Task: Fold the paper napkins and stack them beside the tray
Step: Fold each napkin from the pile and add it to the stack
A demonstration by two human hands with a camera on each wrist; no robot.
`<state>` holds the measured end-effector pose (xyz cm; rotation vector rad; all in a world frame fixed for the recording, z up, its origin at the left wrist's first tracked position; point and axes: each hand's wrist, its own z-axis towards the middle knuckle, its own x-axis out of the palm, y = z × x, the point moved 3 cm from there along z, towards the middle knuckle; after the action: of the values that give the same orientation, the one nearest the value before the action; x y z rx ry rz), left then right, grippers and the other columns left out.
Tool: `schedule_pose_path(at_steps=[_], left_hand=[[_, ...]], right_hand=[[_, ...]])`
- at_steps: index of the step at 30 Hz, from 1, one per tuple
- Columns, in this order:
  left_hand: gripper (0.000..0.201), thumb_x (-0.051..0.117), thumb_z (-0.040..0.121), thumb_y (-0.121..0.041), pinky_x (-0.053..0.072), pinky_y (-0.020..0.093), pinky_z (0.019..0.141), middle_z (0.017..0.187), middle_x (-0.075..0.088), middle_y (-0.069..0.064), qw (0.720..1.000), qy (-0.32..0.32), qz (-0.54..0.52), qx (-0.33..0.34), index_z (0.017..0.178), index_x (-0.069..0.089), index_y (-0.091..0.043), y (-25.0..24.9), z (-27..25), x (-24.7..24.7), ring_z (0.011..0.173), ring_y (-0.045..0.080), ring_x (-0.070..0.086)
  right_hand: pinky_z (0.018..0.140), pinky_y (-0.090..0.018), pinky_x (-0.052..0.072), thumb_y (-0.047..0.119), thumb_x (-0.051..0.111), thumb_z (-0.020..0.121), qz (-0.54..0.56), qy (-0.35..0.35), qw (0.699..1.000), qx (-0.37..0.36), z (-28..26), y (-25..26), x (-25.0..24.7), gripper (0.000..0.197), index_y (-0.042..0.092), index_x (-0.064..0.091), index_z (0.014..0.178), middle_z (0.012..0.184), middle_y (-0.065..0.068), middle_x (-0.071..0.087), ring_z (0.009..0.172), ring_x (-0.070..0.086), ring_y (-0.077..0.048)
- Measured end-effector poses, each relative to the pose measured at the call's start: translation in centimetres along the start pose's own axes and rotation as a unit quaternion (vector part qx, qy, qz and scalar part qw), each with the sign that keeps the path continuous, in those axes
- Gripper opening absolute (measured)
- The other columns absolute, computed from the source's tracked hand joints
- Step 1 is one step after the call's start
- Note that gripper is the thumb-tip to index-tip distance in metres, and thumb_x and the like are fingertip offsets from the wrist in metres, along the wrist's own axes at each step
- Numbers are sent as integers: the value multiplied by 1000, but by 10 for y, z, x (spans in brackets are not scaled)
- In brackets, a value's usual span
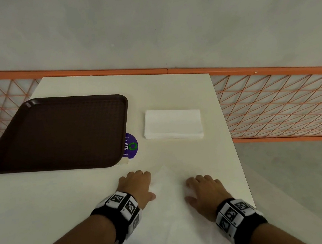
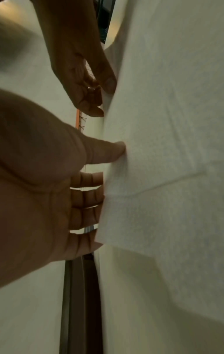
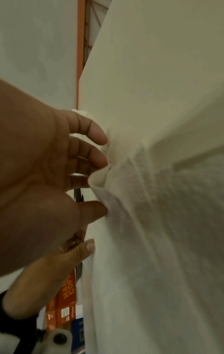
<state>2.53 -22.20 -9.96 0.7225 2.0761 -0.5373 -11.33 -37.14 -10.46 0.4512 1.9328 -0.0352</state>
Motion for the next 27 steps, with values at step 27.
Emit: schedule_pose_path(at_steps=[27], left_hand=[[38, 61, 88, -40, 34, 28, 104, 124, 49, -12, 984, -84, -121, 96, 124, 54, -29, 11, -19, -4, 118, 10, 44]], right_hand=[[61, -16, 44, 20, 71, 86, 426, -95, 899, -27, -25, 8, -46, 13, 20, 63, 76, 69, 8, 64, 62, 55, -4]])
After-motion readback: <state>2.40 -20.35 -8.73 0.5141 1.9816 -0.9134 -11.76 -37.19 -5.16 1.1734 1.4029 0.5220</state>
